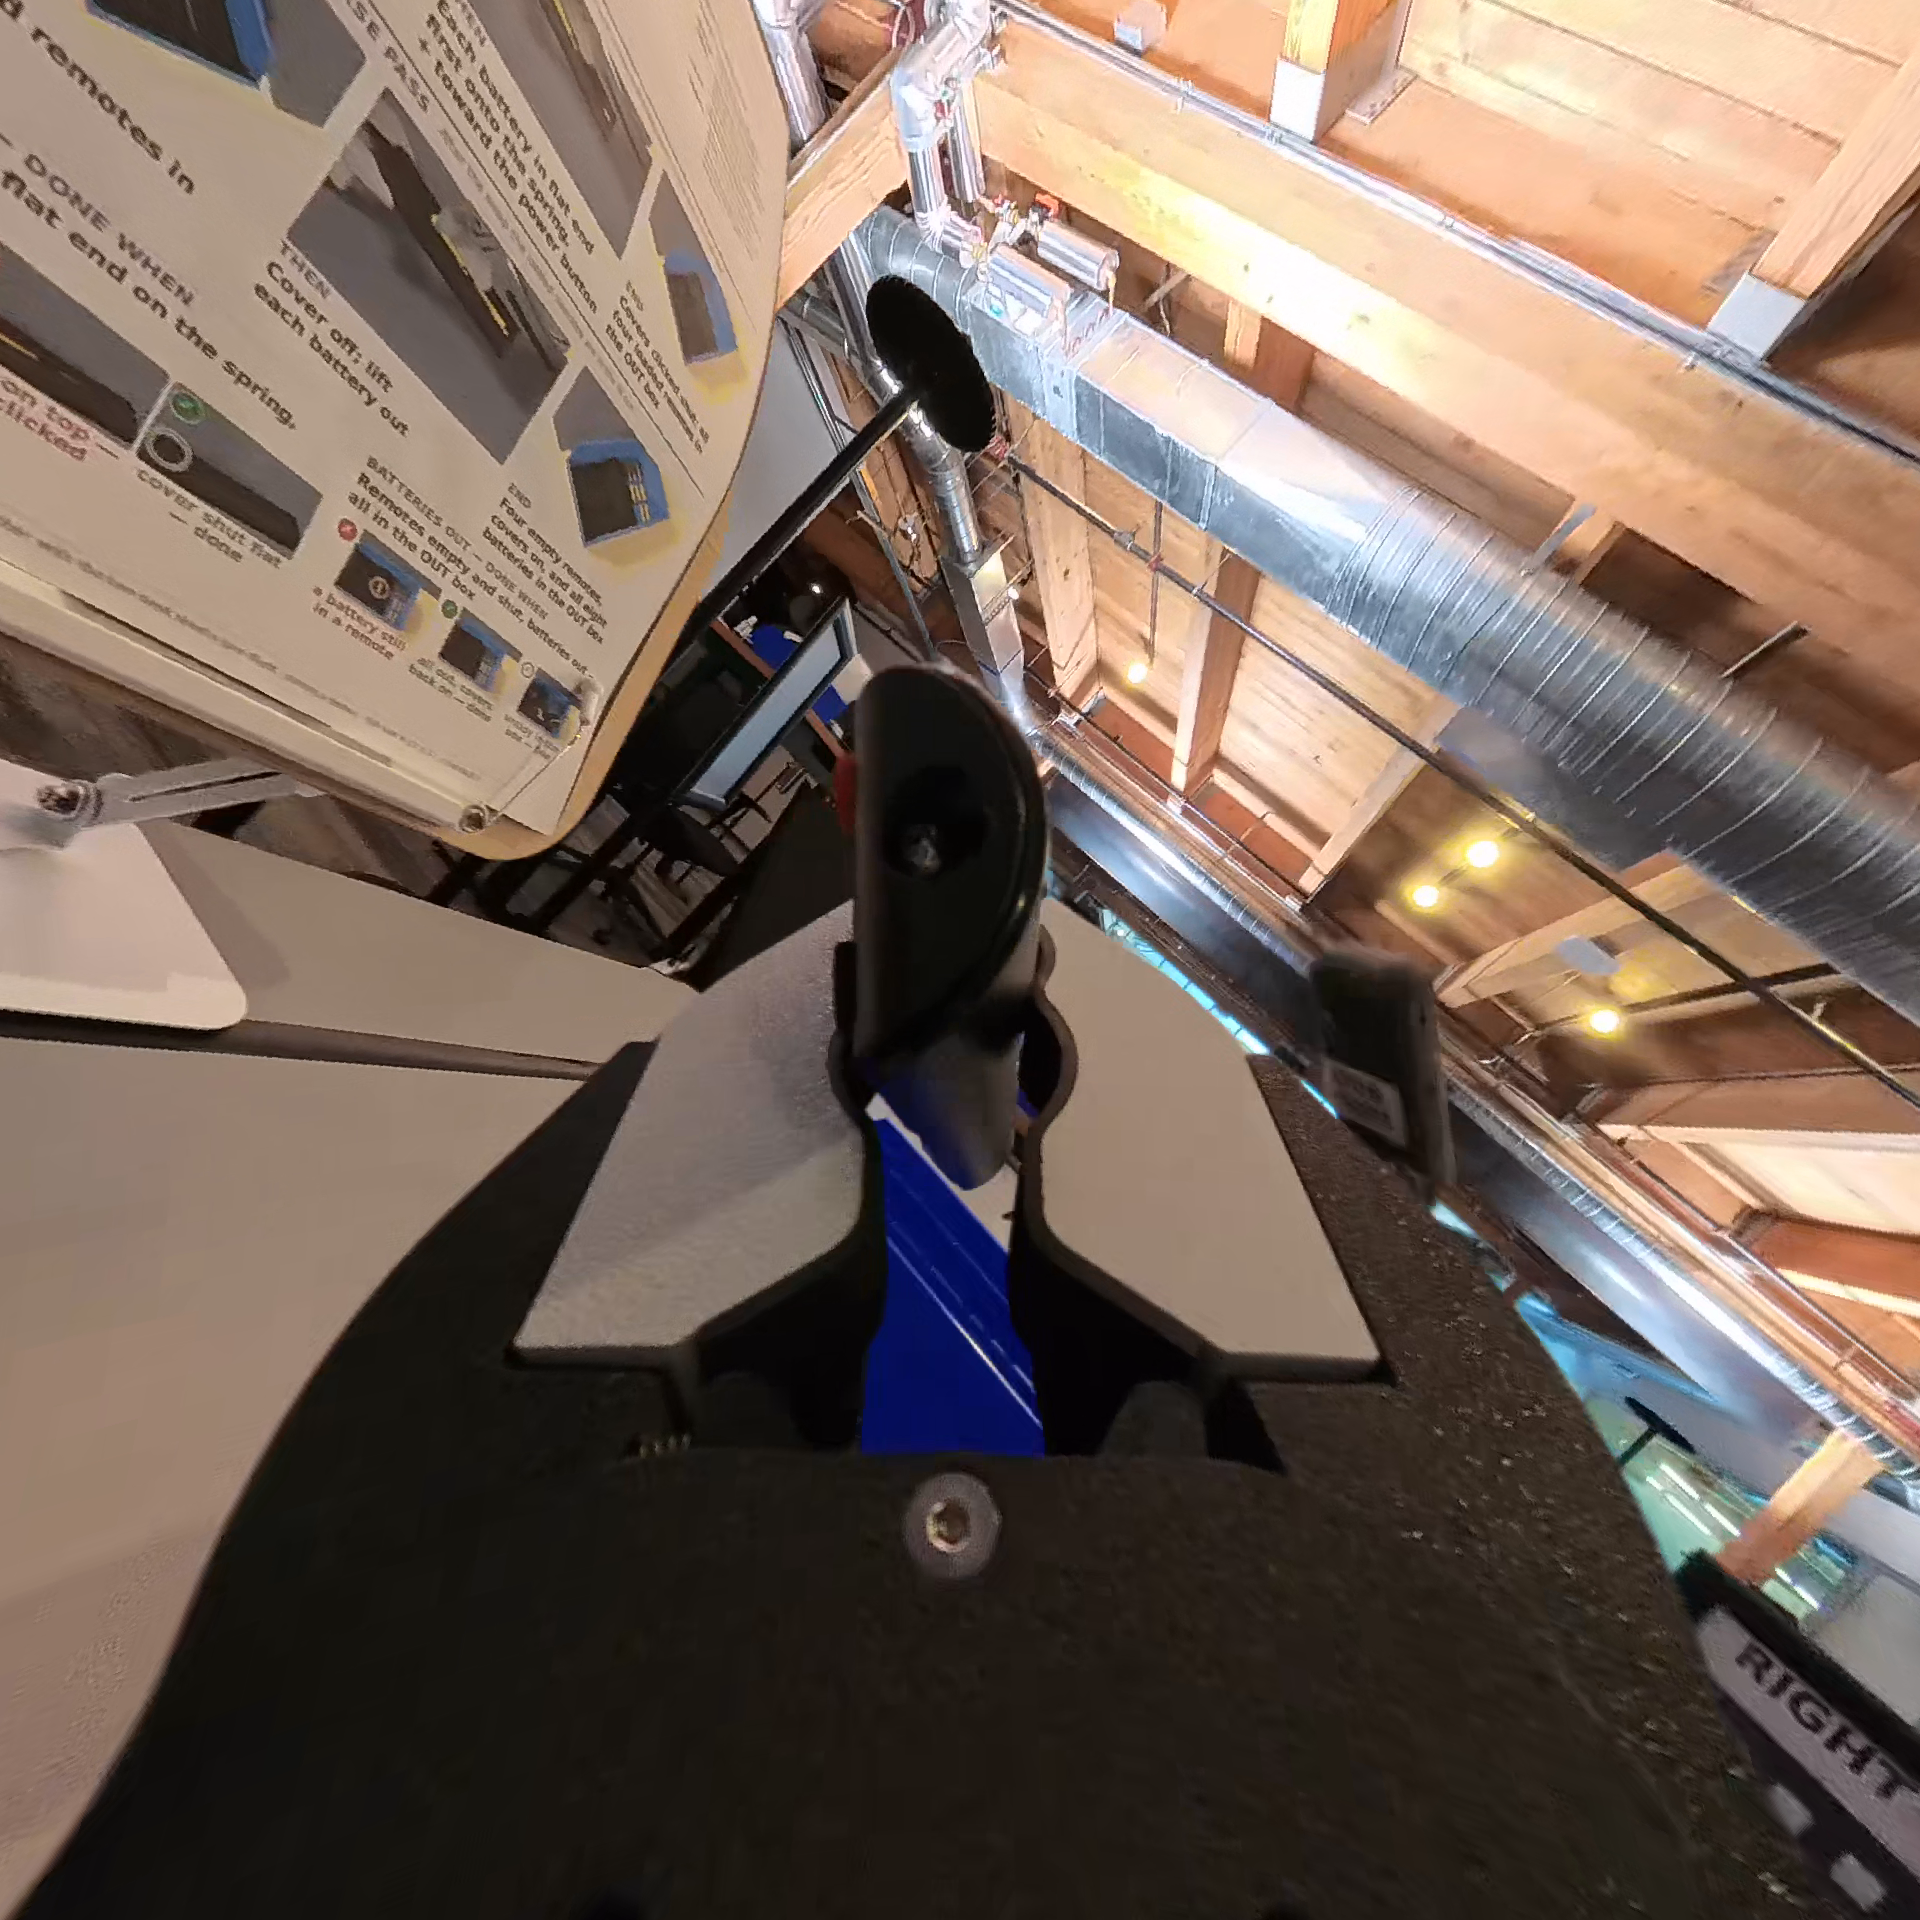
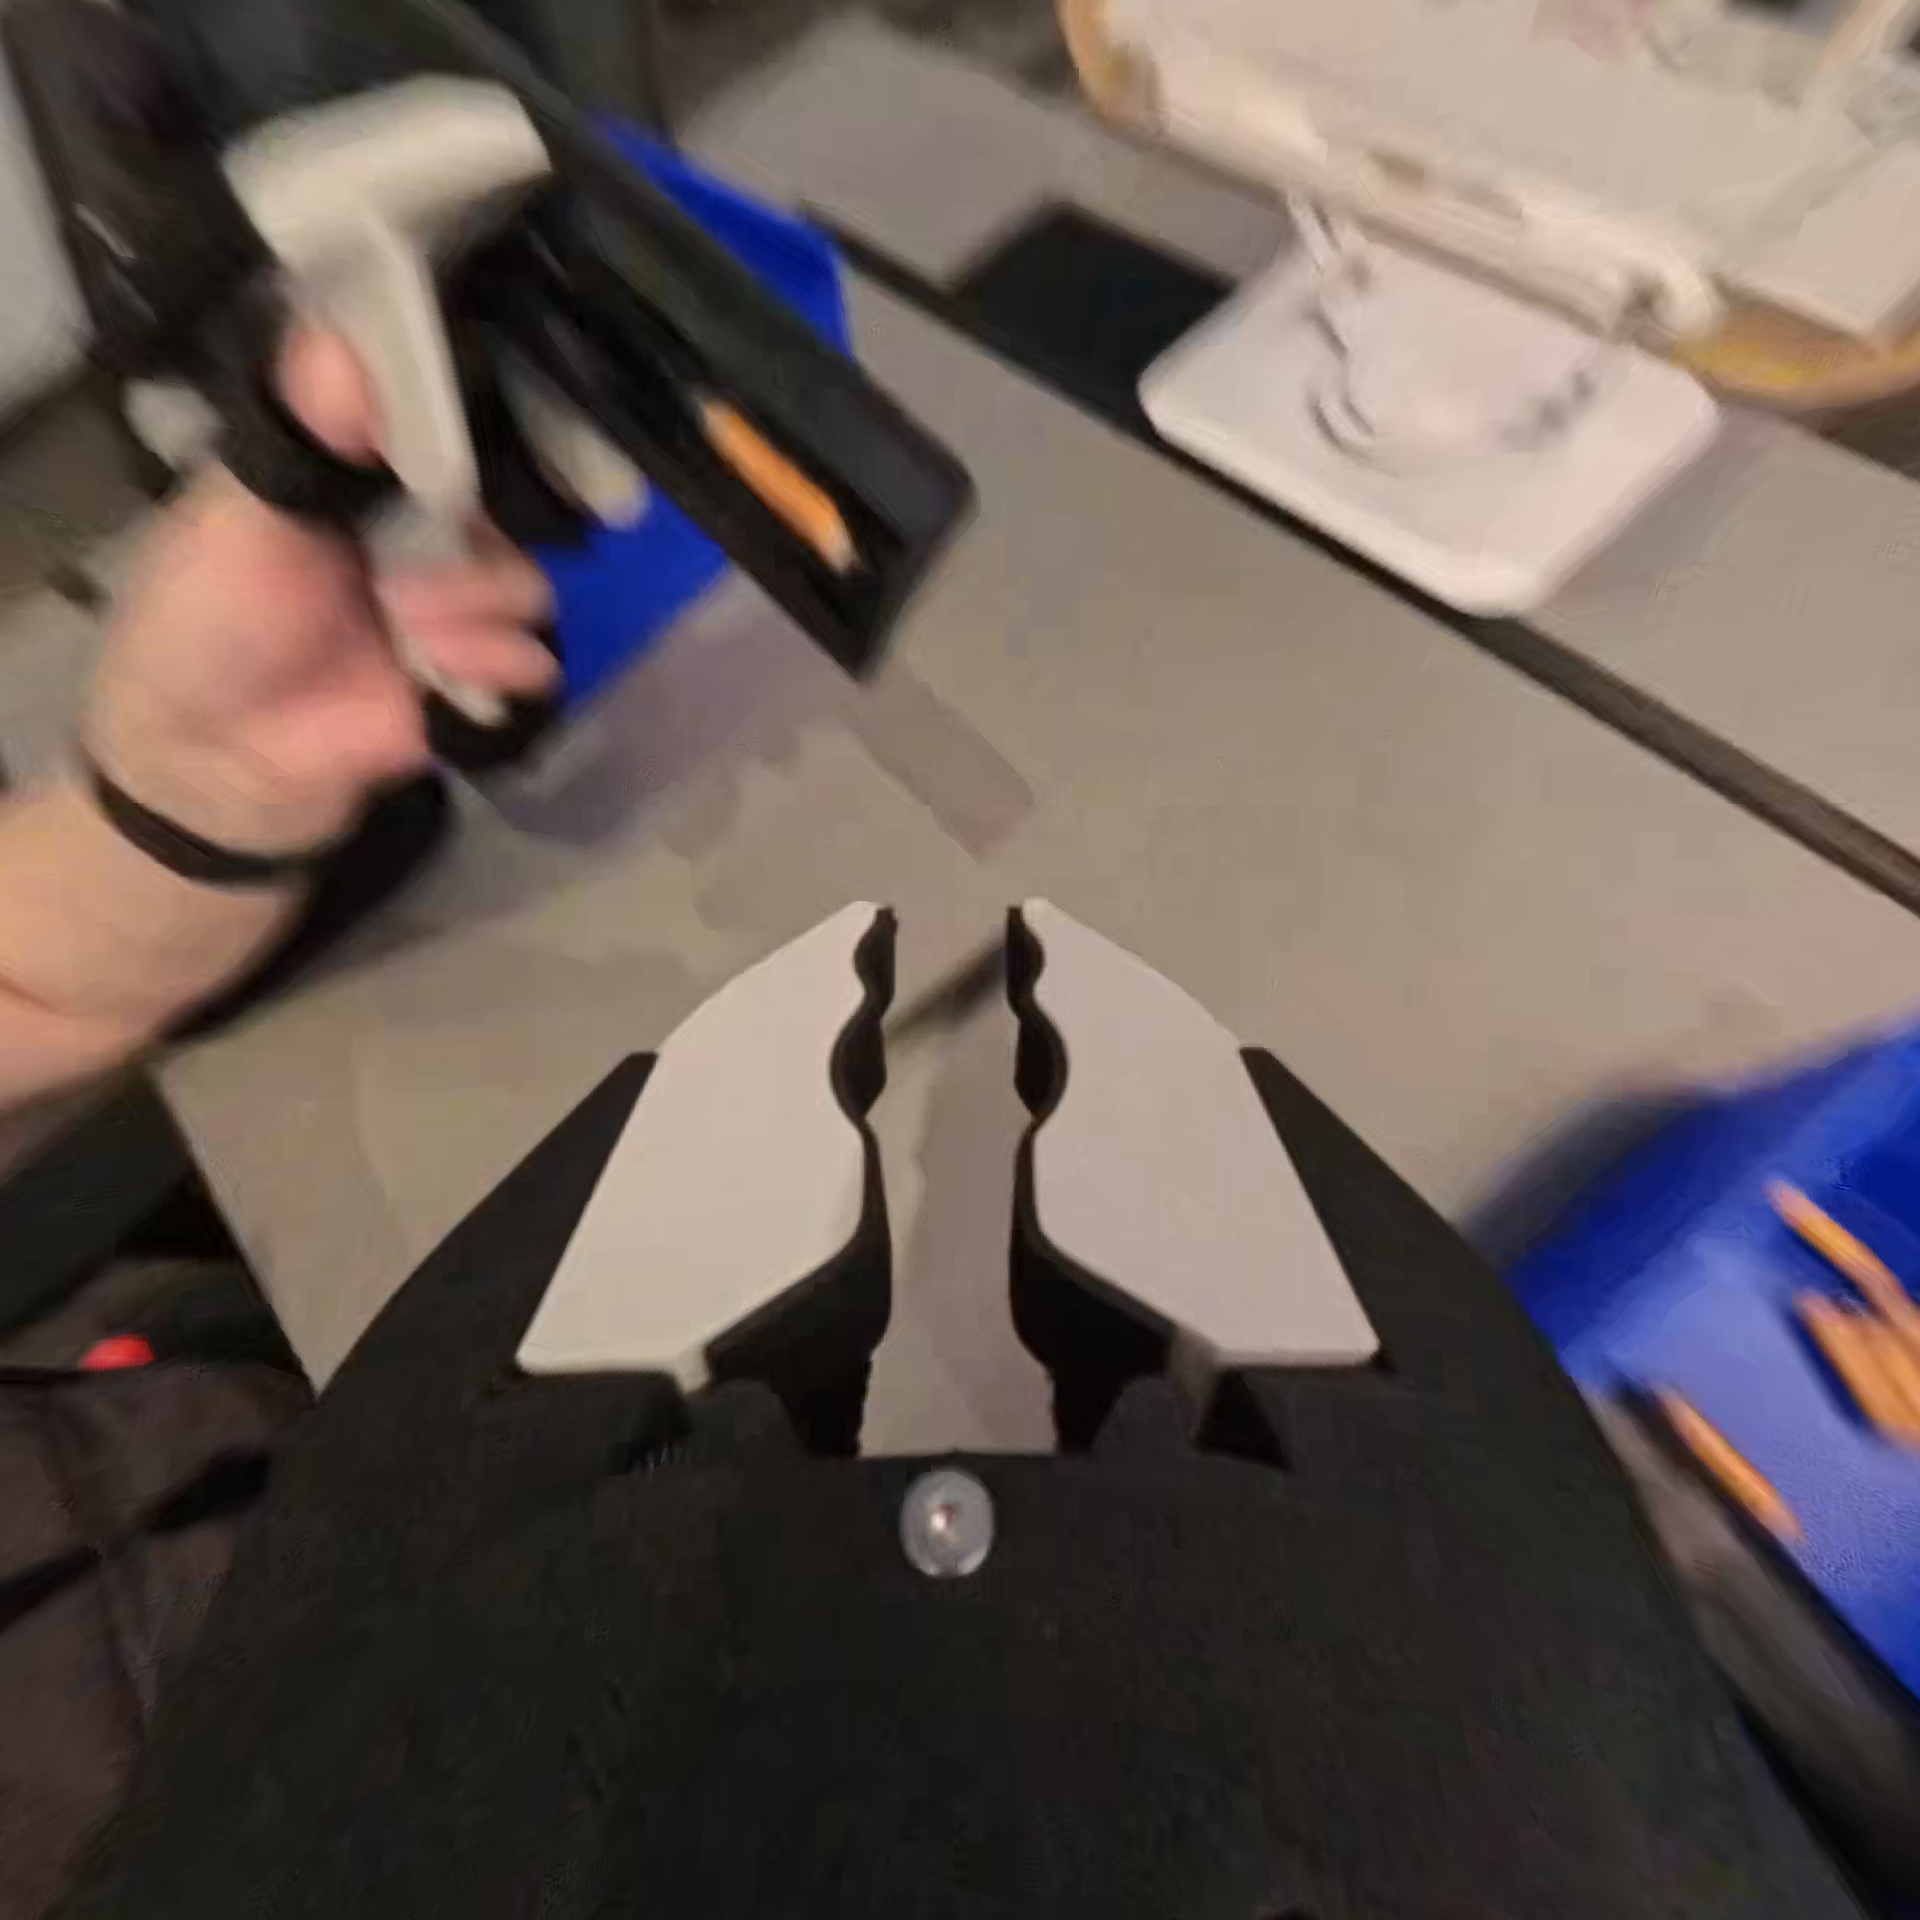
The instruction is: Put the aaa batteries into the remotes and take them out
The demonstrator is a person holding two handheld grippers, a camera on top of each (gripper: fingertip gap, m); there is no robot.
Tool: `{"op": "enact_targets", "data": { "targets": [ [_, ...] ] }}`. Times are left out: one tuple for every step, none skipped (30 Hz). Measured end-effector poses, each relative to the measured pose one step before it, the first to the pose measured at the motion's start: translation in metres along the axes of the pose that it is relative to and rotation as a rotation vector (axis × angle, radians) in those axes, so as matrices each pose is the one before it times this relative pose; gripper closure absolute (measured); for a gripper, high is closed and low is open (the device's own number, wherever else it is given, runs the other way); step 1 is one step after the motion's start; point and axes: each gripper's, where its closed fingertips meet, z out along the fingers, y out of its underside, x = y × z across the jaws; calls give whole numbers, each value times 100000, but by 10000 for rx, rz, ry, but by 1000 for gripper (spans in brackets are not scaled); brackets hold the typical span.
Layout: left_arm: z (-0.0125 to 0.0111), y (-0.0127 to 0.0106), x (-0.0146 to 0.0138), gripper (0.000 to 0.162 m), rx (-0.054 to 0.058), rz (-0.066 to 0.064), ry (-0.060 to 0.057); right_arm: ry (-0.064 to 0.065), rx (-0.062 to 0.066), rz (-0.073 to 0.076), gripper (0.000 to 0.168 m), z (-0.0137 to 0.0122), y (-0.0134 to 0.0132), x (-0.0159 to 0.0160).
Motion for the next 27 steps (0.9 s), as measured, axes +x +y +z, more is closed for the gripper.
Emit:
{"op": "enact_targets", "data": {
  "targets": [
    [-57, -457, 209, 139, -2, 38, 23, 1680, -801, 173, 148, -2811, 2857, 2609],
    [-23, -343, 282, 140, -33, 145, 24, 1168, -581, 504, 160, -1952, 2771, 2634],
    [-23, -212, 293, 139, -57, 135, 10, 674, -407, 708, 163, -1166, 2174, 2430],
    [-7, -111, 327, 139, -47, 98, 41, 384, -143, 749, 164, -579, 1418, 2159],
    [17, 58, 339, 139, -92, 37, 74, 199, -83, 664, 167, -214, 932, 1830],
    [33, 133, 269, 139, -81, -54, 57, 126, -142, 626, 166, 37, 592, 1441],
    [32, 160, 226, 140, -35, -82, 46, -62, -114, 448, 166, 84, 214, 682],
    [84, 237, 222, 139, -80, -29, 84, -315, 126, 64, 166, -23, -337, -235],
    [121, 278, 158, 139, -114, -1, 57, -389, 382, -247, 166, -46, -882, -882],
    [102, 221, 13, 139, -55, 25, -14, -341, 472, -391, 166, -3, -1240, -1201],
    [76, 217, -112, 139, -44, 44, -54, -314, 555, -499, 164, 176, -1535, -1472],
    [61, 155, -169, 139, -11, 23, -42, -324, 753, -603, 161, 355, -1907, -1656],
    [30, 50, -157, 139, 47, -10, 10, -412, 1006, -583, 154, 566, -2256, -1775],
    [6, -58, -121, 139, 99, -35, 63, -591, 1221, -381, 145, 856, -2447, -1906],
    [-13, -111, -143, 139, 104, -59, 57, -750, 1311, -33, 137, 1153, -2306, -1912],
    [-28, -75, -198, 139, 62, -23, -4, -845, 1255, 349, 131, 1433, -1744, -1806],
    [-35, -40, -230, 139, 8, 66, -56, -821, 1046, 662, 126, 1633, -861, -1544],
    [-16, -24, -152, 139, 14, 164, -35, -736, 663, 777, 119, 1716, 171, -1201],
    [0, 21, -113, 139, -4, 207, -32, -738, 175, 716, 113, 1680, 1076, -1018],
    [48, 134, -154, 139, -67, 229, -83, -666, -240, 651, 113, 1492, 1589, -755],
    [4, 116, -156, 139, -12, 198, -116, -392, -436, 554, 112, 1252, 1677, -229],
    [-18, -36, -69, 139, 149, 177, -65, -128, -342, 409, 111, 948, 1271, 161],
    [16, 60, 27, 139, 59, 190, -10, 25, -71, 293, 110, 623, 755, 321],
    [65, 200, 22, 139, -65, 165, -36, 108, 141, 186, 110, 365, 338, 391],
    [79, 250, 13, 139, -78, 187, -56, 82, 308, 114, 111, 84, -76, 268],
    [57, 233, 10, 139, -65, 203, -73, 25, 391, 101, 115, -113, -299, 134],
    [42, 141, 75, 139, 14, 188, -17, 51, 209, 74, 120, -113, -152, 111]
  ]
}}
